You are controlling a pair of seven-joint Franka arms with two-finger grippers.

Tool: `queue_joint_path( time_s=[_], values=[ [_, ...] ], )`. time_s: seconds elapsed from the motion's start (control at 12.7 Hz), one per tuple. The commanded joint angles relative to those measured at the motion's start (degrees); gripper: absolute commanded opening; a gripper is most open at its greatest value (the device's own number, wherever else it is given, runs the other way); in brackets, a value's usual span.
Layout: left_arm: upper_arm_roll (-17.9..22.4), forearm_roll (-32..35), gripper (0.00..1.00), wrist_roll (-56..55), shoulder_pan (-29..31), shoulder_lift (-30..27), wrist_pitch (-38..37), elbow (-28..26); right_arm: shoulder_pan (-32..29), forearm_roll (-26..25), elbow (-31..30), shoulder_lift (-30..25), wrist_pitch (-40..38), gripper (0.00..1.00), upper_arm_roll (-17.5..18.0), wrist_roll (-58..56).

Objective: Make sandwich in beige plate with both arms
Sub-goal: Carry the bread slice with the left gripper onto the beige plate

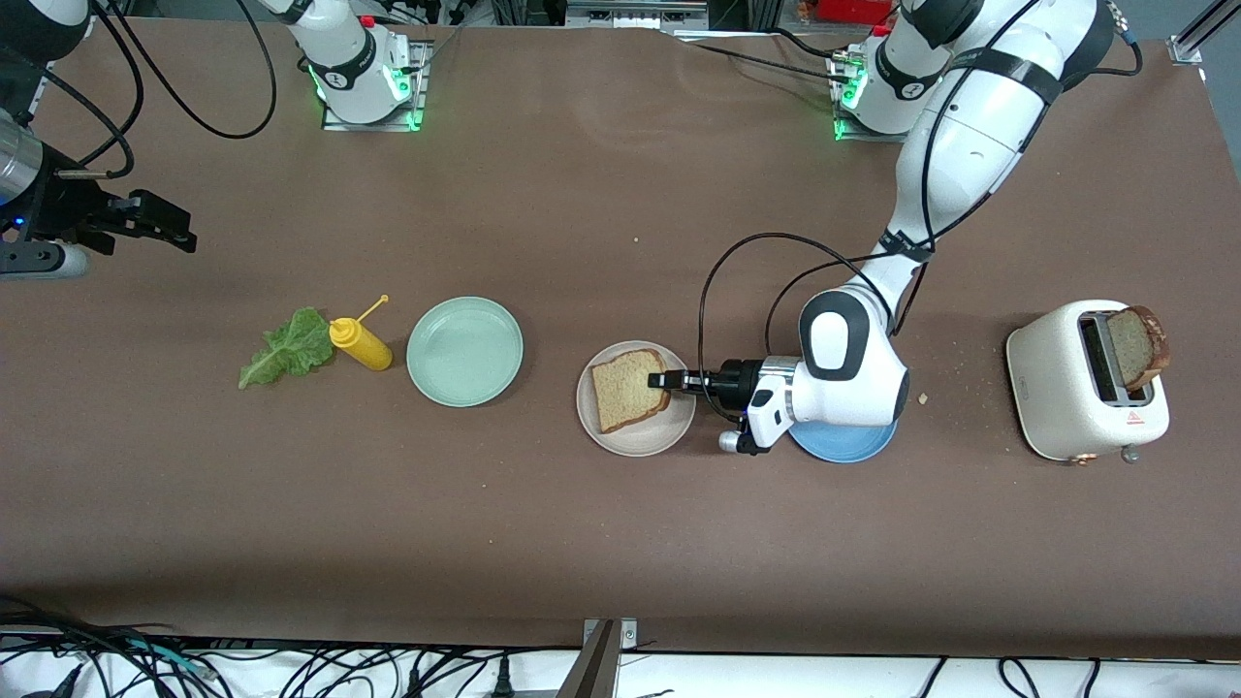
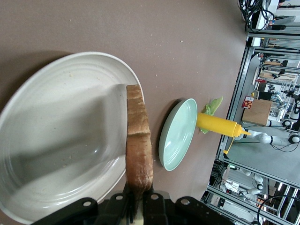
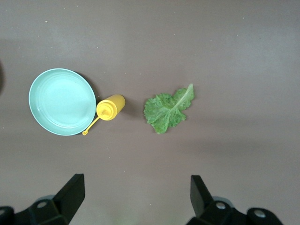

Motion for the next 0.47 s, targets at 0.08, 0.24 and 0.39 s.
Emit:
queue_joint_path(
  time_s=[0.08,0.24,0.39],
  values=[
    [0.37,-1.63,0.0,2.36,-0.3,-0.38,0.0,0.04,-0.08,0.07,1.09,0.4,-0.96,1.0,-0.1,0.45],
    [0.46,-1.71,0.0,5.6,-0.21,-0.2,0.0,-0.13,-0.08,0.07,1.09,0.4,-0.96,1.0,-0.1,0.45],
    [0.46,-1.8,0.77,6.14,-0.21,0.06,0.08,-0.4,-0.08,0.07,1.09,0.4,-0.96,1.0,-0.1,0.45]
  ],
)
